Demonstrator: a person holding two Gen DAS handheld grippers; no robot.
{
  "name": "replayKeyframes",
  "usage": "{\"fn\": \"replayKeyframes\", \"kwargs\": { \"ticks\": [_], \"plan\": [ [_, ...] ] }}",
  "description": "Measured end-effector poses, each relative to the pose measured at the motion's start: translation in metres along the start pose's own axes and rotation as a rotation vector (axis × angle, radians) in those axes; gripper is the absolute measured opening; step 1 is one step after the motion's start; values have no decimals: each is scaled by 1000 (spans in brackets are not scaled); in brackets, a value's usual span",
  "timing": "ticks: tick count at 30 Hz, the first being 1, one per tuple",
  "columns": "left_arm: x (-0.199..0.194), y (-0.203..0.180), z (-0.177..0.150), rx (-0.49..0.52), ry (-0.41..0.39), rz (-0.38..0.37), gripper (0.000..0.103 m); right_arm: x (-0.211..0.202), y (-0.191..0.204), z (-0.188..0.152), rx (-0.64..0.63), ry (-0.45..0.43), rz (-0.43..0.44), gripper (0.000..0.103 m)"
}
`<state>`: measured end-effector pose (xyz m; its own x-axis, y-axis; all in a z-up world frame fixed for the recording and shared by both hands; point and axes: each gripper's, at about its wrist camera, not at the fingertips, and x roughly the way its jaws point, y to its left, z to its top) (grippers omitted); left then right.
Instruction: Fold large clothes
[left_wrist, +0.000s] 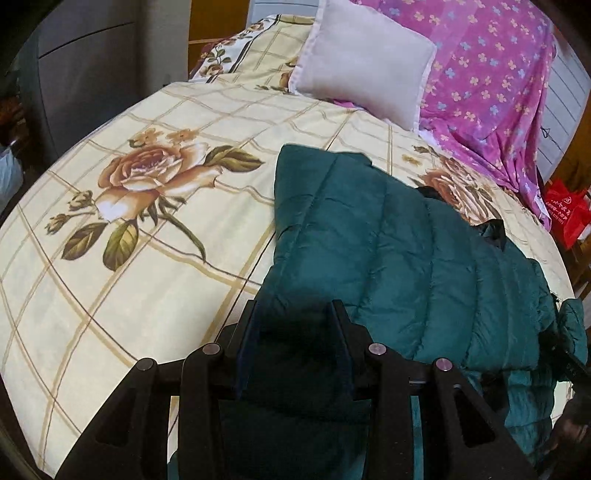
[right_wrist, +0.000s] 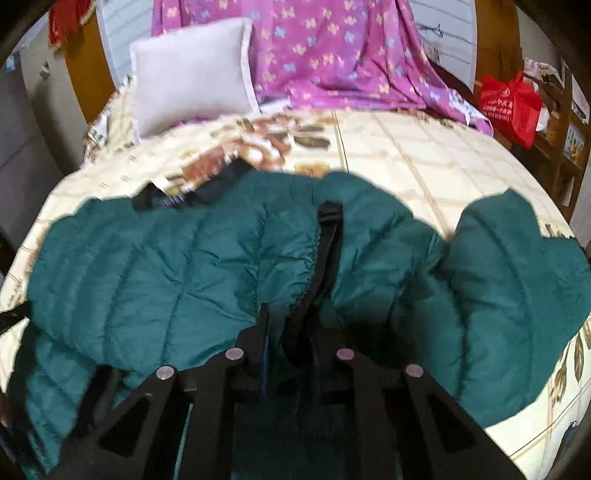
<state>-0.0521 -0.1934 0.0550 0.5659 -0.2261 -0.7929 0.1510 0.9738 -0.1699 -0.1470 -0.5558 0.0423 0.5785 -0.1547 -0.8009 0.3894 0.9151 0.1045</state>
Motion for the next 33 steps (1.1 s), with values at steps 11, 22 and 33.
{"fn": "replayKeyframes", "kwargs": {
  "ticks": [11, 22, 33],
  "plan": [
    [8, -12, 34, 22, -77, 60, 18, -40, 52, 23, -19, -78, 172, 67],
    [44, -24, 39, 56, -59, 96, 19, 39, 158, 37, -235, -37, 159, 68],
    [47, -24, 36, 65, -61, 87, 21, 31, 133, 32, -228, -13, 110, 68]
  ]
}}
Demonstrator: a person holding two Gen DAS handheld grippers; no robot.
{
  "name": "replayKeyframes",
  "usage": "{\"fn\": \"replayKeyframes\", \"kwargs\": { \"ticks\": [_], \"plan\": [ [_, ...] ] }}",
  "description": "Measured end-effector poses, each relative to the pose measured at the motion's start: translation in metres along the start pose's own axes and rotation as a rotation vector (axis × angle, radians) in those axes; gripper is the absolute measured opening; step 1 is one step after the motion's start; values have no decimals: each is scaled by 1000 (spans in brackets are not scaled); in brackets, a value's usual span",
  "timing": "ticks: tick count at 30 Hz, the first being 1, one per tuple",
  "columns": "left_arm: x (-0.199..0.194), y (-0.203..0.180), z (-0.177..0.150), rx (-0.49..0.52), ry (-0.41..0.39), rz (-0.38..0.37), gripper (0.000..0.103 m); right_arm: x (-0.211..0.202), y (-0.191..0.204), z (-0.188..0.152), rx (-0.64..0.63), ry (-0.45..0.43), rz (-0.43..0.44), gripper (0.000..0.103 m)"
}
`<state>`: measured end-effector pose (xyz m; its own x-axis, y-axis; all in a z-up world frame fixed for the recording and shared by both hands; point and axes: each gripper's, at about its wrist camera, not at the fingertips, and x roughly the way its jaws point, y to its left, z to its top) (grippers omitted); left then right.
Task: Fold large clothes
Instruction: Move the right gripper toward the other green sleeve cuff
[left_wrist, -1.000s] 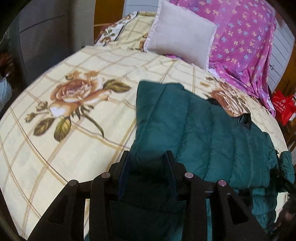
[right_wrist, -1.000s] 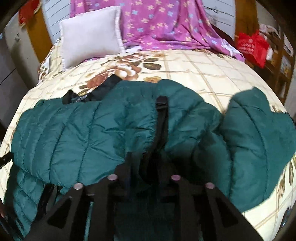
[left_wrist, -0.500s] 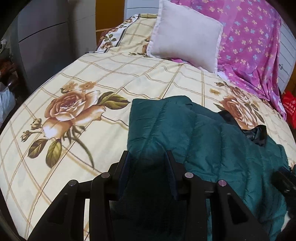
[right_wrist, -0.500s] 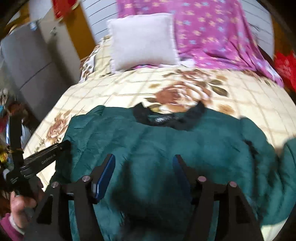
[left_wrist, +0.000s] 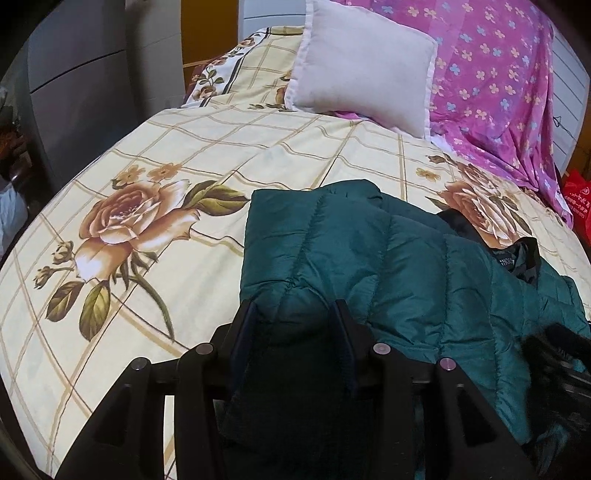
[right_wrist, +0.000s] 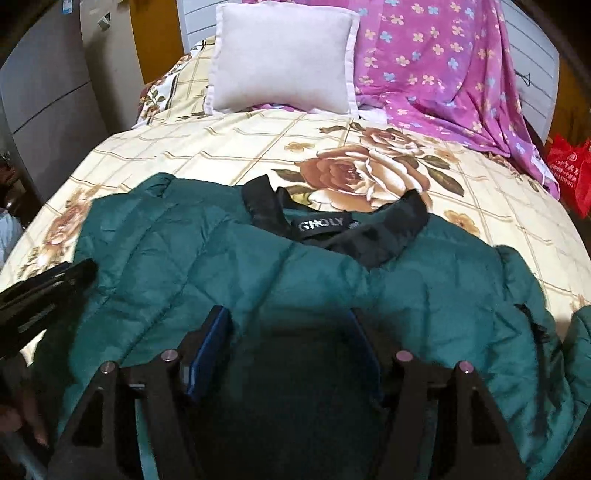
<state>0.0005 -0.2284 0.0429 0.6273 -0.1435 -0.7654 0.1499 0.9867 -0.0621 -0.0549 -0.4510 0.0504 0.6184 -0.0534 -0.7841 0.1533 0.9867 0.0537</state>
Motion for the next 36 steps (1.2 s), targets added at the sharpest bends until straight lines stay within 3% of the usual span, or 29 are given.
{"fn": "replayKeyframes", "kwargs": {
  "ticks": [6, 12, 16, 19, 24, 28, 31, 34, 36],
  "plan": [
    [-27, 1, -3, -60, -32, -55, 21, -54, -54, -29, 29, -51, -88, 69],
    [-36, -10, -6, -90, -51, -45, 21, -38, -103, -49, 120, 12, -122, 65],
    [-47, -7, -9, -116, -51, -86, 21, -23, -104, -55, 105, 21, -131, 65],
    [-50, -16, -9, -80, -40, -106, 21, -32, -101, -52, 108, 36, -128, 65],
    [-45, -40, -16, -30, -24, -142, 21, -64, -97, -49, 163, -43, -83, 66],
    [-29, -56, -22, 19, 24, -113, 21, -57, -90, -38, 141, -36, -91, 68],
    [-23, -64, -26, 76, 20, -71, 21, -40, -93, -34, 154, -30, -116, 69],
    [-20, -66, -28, 93, 18, -68, 22, -11, -104, -37, 202, 24, -118, 69],
    [-19, -65, -28, 88, 22, -69, 22, -6, -101, -36, 183, 13, -134, 69]
  ]
}}
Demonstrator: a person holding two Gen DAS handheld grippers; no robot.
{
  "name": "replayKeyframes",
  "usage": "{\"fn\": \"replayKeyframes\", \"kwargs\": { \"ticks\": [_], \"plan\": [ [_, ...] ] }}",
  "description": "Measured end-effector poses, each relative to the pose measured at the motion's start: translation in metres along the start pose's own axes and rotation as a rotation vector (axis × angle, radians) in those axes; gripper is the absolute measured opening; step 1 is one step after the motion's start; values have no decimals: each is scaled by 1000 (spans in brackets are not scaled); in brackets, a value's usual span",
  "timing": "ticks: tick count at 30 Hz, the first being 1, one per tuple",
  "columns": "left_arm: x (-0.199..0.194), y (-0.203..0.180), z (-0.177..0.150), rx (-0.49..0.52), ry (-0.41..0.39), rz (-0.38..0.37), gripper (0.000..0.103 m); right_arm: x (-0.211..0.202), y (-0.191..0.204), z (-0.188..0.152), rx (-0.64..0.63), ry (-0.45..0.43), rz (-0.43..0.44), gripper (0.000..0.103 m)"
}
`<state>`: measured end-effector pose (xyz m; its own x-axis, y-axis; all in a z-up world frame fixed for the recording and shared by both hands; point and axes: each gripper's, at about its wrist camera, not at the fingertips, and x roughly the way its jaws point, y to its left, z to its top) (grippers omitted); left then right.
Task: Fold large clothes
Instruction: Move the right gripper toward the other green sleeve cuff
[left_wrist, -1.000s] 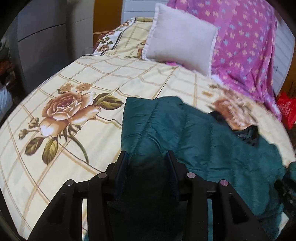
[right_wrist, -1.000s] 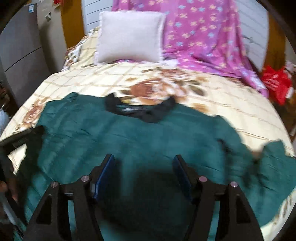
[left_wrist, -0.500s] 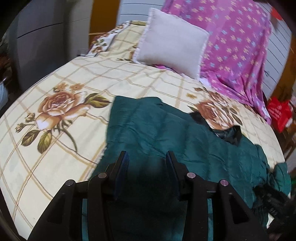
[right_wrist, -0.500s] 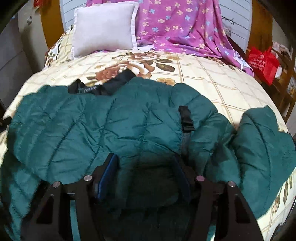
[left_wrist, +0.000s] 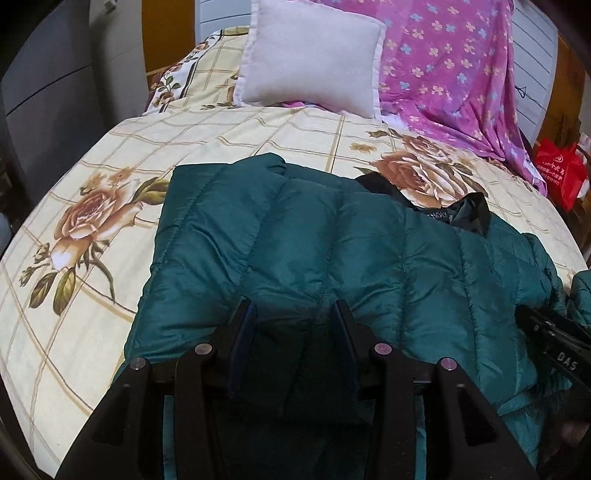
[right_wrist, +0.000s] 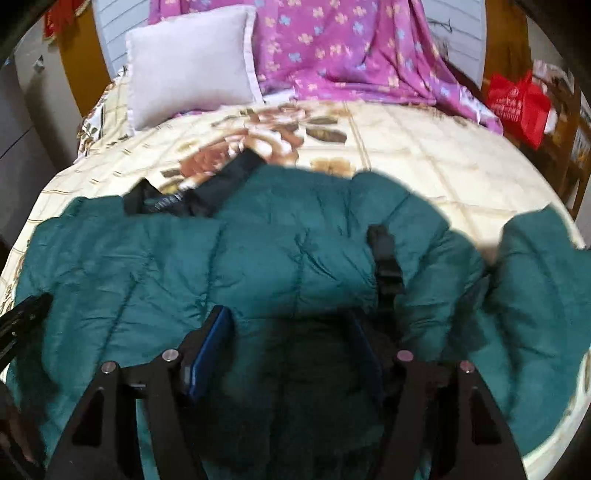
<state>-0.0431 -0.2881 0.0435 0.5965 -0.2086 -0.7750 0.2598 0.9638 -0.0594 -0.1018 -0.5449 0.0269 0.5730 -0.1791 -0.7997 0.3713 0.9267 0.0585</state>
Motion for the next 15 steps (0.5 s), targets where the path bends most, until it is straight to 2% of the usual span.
{"fn": "replayKeyframes", "kwargs": {
  "ticks": [4, 10, 15],
  "plan": [
    [1, 0, -1, 6, -1, 4, 23, -10, 7, 2, -24, 31, -22, 69],
    [1, -1, -3, 12, -7, 5, 24, -50, 15, -14, -59, 0, 24, 69],
    [1, -1, -4, 18, -11, 10, 24, -36, 19, -32, -103, 33, 6, 70]
  ]
}}
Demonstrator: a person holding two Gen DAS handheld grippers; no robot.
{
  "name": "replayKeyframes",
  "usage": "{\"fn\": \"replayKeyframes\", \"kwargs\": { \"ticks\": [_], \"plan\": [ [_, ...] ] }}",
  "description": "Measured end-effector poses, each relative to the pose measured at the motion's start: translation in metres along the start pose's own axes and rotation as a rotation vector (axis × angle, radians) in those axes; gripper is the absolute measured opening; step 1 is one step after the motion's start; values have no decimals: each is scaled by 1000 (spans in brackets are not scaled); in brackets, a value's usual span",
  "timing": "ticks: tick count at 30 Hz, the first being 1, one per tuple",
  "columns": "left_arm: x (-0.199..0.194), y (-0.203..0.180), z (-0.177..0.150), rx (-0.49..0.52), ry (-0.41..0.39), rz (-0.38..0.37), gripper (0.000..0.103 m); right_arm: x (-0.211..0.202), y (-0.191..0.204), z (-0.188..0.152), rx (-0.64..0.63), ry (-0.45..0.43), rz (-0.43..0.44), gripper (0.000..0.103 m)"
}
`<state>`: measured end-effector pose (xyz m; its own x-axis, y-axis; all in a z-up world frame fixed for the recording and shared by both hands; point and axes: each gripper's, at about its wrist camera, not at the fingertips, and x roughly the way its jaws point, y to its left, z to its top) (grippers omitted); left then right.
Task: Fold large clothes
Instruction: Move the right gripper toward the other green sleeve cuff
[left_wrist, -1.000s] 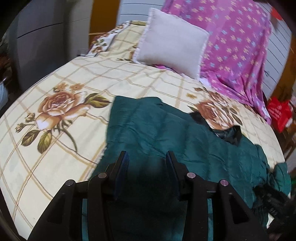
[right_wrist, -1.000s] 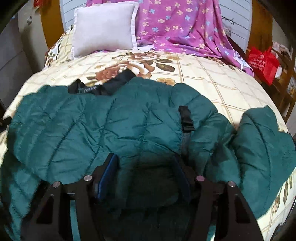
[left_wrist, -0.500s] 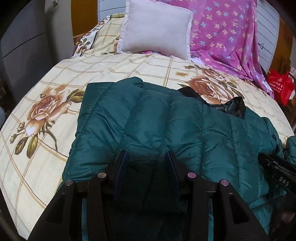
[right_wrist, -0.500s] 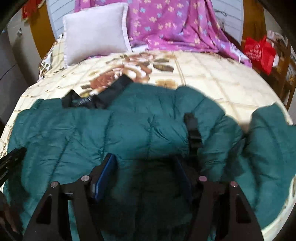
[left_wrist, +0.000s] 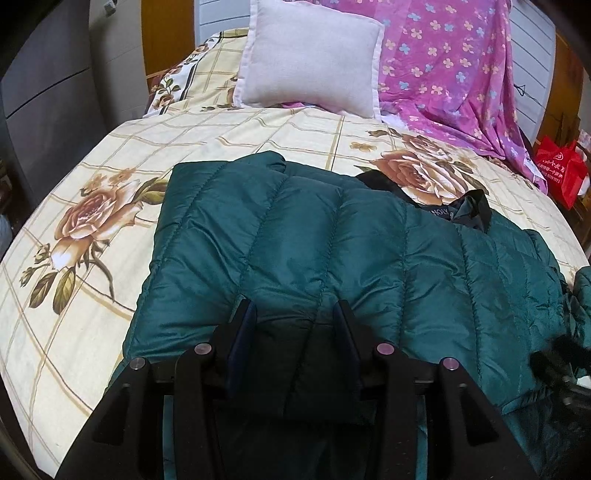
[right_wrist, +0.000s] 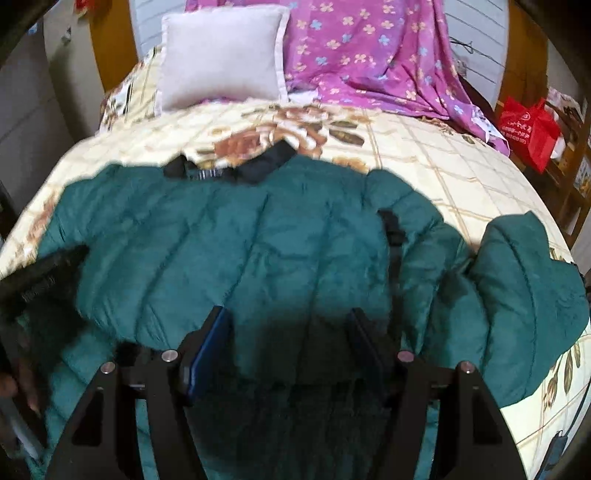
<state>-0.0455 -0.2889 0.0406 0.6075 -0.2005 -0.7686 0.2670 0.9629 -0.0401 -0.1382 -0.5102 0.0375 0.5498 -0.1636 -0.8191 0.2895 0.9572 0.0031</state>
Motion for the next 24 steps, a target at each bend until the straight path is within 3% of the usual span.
{"fn": "replayKeyframes", "kwargs": {
  "ticks": [8, 12, 24],
  "plan": [
    [-7, 0, 0, -8, -11, -8, 24, -15, 4, -3, 7, -26, -1, 71],
    [-24, -6, 1, -3, -31, -48, 24, -43, -1, -4, 48, -87, 36, 80],
    [-78, -29, -12, 57, -50, -83, 24, -84, -26, -13, 65, -124, -1, 82]
  ]
}}
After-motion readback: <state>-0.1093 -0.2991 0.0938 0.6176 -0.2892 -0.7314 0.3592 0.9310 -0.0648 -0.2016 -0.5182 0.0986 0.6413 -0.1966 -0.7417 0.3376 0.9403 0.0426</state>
